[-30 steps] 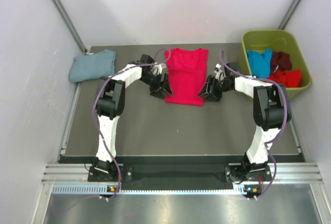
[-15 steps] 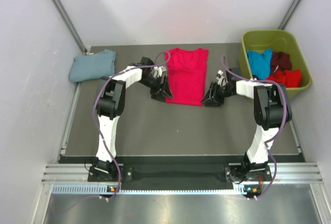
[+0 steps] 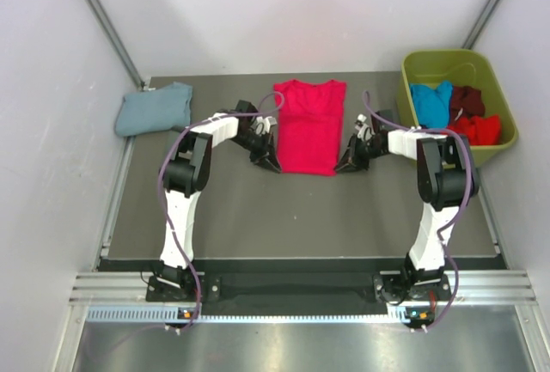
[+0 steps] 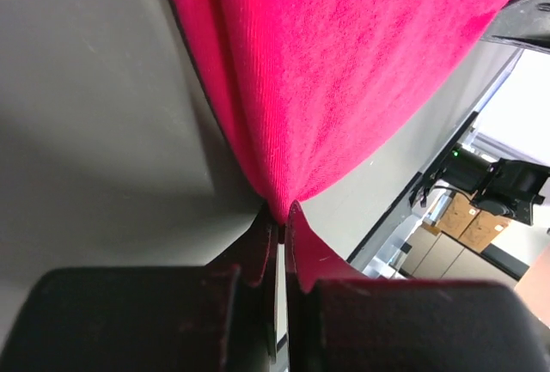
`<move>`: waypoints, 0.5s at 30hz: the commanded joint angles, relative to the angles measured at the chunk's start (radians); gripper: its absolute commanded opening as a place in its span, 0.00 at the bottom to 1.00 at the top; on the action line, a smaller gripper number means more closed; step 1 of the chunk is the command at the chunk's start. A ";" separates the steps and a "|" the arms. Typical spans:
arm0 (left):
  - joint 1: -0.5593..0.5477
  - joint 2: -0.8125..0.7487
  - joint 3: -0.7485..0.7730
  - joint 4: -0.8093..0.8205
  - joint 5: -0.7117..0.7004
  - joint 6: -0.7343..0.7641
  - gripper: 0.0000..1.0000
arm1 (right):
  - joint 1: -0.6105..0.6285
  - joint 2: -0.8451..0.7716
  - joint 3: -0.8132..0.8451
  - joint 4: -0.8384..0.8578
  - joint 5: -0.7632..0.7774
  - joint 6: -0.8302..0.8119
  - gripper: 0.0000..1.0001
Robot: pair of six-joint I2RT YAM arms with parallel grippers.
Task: Fold and stack the t-shirts
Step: Fold the tshirt
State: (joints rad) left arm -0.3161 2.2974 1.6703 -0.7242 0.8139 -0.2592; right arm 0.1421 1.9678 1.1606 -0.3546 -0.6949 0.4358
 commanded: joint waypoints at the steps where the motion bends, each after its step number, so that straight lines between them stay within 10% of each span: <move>1: -0.005 -0.050 -0.029 -0.003 -0.007 0.020 0.00 | 0.010 -0.113 0.007 -0.001 -0.005 -0.028 0.00; 15: -0.122 -0.404 -0.208 -0.021 -0.099 0.144 0.00 | -0.029 -0.490 -0.225 -0.026 -0.086 -0.005 0.00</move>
State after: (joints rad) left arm -0.3794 2.0373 1.4960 -0.7322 0.7692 -0.1875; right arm 0.1265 1.5742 0.9764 -0.3714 -0.7403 0.4244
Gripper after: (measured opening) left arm 0.026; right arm 0.008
